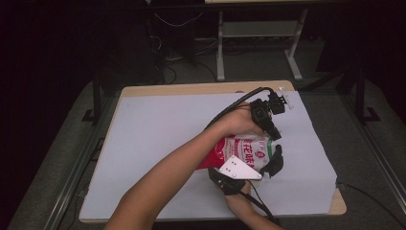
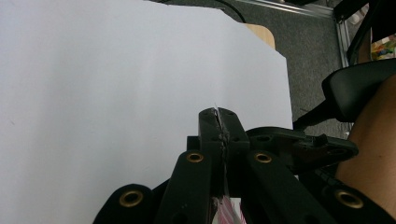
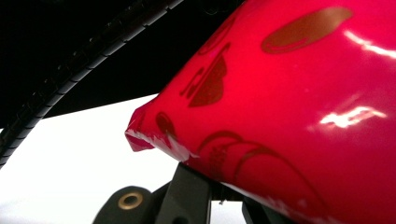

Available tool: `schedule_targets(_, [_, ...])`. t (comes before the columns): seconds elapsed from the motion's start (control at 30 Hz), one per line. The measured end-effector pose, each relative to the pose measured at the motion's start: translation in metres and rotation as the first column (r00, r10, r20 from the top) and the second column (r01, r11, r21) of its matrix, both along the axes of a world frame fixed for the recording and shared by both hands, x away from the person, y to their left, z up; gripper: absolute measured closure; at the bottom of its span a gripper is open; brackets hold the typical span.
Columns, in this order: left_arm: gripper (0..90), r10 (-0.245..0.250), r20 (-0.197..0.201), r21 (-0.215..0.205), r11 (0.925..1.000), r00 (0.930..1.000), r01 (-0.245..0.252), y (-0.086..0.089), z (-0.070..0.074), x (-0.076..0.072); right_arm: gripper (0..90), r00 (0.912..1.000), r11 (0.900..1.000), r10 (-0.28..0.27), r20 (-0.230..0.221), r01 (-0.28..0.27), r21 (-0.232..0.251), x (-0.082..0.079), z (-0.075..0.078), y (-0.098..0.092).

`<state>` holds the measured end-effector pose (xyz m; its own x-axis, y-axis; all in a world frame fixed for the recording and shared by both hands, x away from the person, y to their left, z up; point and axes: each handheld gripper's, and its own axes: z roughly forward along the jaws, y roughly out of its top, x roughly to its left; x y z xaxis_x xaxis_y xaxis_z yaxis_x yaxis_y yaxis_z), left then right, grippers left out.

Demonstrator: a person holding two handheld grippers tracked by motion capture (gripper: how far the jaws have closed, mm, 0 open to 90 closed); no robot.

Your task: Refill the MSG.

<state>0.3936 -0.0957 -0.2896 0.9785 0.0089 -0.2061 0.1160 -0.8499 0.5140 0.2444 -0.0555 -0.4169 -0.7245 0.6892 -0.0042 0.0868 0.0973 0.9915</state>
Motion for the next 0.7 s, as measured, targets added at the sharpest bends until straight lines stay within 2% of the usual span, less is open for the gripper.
schedule_targets(0.7, [89.8, 0.0, 0.005, 0.011, 0.9999, 1.0, 0.0, -0.0011, -0.0017, 0.0001, 90.0, 1.0, 1.0, 0.001, 0.001, -0.001, 0.004, 0.0001, 0.0007, 0.0001])
